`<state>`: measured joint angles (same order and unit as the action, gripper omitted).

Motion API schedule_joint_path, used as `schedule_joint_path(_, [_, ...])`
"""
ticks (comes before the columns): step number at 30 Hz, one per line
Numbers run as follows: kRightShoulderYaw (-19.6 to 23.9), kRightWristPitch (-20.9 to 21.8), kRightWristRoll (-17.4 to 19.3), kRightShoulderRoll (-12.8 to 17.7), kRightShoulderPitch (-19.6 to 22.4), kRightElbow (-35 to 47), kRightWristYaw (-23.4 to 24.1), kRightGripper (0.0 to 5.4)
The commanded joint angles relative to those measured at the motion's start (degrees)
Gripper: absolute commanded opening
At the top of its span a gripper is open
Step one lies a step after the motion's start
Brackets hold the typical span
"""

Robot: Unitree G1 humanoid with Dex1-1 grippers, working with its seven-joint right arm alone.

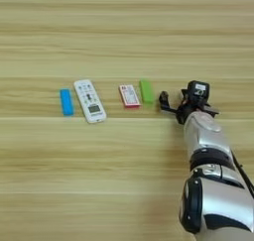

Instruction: Move the objects on the table

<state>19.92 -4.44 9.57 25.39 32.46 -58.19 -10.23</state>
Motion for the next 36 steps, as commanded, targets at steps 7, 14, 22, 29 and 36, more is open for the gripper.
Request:
schedule_joint_path(7, [-0.8,0.1,-0.2,2.2,3.3,0.1,-0.1,4.30])
schedule_joint_path(14, [-1.0,0.4,-0.1,2.3,3.5,-0.3,-0.3,3.49])
schedule_joint_path(22, [-1.2,0.7,-0.2,2.3,3.6,-0.7,-0.5,2.60])
schedule_joint_path(29, [-1.5,1.3,-0.1,2.1,3.7,-1.1,-0.8,2.48])
schedule_joint_path(36, [-2.0,1.7,-0.5,2.0,3.3,0.2,-0.4,2.48])
